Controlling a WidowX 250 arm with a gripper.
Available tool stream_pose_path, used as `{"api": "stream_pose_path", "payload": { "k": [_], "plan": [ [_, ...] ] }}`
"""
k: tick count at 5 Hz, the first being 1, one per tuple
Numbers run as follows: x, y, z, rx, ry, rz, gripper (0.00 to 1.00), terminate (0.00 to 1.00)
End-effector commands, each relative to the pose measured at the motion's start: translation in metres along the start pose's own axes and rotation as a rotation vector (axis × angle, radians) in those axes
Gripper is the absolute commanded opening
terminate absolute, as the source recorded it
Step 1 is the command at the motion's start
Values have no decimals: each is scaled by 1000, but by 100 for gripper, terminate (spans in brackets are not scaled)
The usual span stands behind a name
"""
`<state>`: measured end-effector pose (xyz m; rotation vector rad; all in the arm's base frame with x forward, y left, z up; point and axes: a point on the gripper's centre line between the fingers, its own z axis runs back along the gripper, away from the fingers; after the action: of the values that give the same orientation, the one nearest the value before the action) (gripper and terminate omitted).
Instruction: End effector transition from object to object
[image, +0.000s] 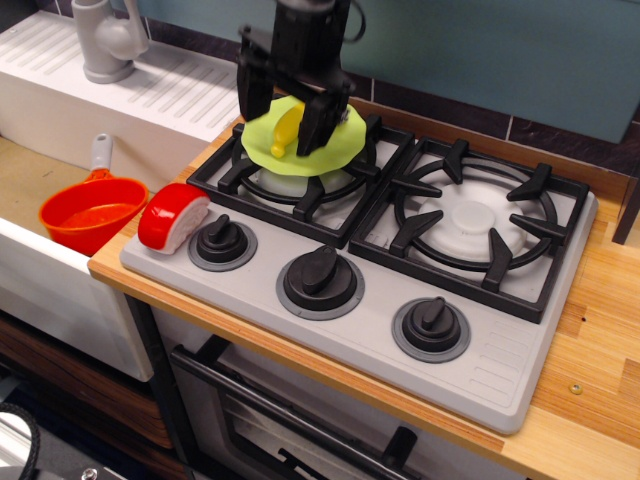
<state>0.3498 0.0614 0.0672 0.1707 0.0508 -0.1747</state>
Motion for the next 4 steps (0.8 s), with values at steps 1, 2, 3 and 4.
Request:
{"api": "stream_pose_path", "payload": {
  "k": [1, 2, 3, 4],
  "plan": [
    [-17, 17, 42, 35, -99, -18, 100, 0],
    [-40, 27, 31, 51, -106, -18, 100, 0],
    [-61, 35, 15, 52, -134, -21, 100, 0],
    [-82, 45, -8, 53, -185, -34, 100, 0]
  ]
}}
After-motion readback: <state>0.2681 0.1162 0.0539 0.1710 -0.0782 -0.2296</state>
